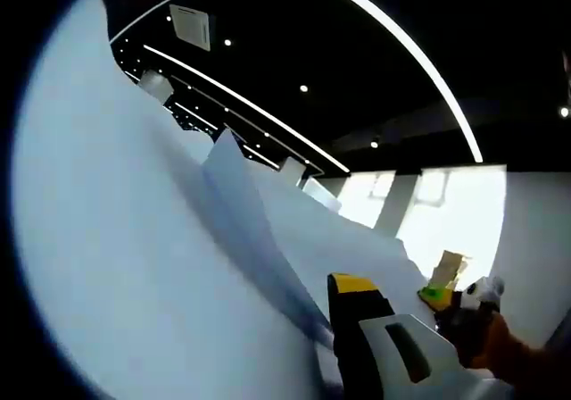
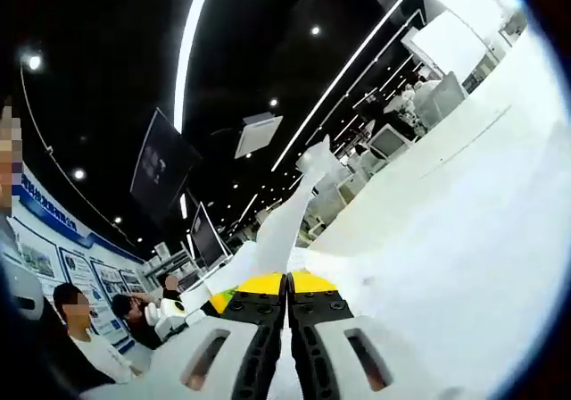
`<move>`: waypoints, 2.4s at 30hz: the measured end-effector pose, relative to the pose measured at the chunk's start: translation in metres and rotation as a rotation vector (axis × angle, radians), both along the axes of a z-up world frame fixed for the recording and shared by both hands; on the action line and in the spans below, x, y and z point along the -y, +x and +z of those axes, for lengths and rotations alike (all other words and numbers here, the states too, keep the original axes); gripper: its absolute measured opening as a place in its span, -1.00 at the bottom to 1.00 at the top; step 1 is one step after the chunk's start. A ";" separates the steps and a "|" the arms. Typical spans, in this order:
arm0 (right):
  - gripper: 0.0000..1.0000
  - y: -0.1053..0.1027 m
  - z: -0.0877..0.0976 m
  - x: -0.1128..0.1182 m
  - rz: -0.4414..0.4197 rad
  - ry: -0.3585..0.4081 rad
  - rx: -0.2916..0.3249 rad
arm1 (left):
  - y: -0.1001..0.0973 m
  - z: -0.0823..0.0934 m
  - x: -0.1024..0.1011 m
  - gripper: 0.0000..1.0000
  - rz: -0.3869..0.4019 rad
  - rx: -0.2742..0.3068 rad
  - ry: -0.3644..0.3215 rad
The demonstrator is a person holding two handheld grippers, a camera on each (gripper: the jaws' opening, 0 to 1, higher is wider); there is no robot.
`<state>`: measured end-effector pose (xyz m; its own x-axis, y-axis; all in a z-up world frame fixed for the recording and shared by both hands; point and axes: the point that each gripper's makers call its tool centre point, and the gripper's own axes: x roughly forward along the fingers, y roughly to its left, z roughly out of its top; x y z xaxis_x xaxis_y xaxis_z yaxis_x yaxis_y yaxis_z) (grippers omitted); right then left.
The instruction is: Organize the stack of printing papers by aligning and flattening the scattered papers on the table
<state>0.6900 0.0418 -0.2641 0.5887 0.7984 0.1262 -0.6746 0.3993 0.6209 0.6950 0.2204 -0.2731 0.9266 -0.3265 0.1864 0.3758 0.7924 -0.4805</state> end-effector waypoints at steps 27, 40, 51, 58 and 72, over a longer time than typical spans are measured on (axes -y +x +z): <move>-1.00 -0.033 -0.018 -0.042 0.258 -0.083 -0.104 | -0.002 0.005 0.009 -0.34 -0.024 0.021 0.021; -1.00 -0.037 -0.024 -0.043 0.311 -0.131 -0.106 | -0.003 0.009 0.013 -0.27 -0.041 0.032 0.013; -1.00 -0.037 -0.033 -0.032 0.393 -0.181 -0.146 | -0.003 0.010 0.012 -0.27 -0.045 0.034 -0.004; -1.00 -0.039 -0.041 -0.028 0.444 -0.250 -0.150 | -0.003 0.009 0.012 -0.27 -0.044 0.032 -0.004; -1.00 -0.044 -0.055 -0.024 0.487 -0.366 -0.107 | -0.003 0.009 0.013 -0.28 -0.046 0.030 -0.005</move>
<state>0.6461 0.0656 -0.3191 0.1405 0.9590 -0.2460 -0.7746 0.2612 0.5759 0.6918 0.2077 -0.2639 0.9048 -0.3672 0.2157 0.4258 0.7717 -0.4724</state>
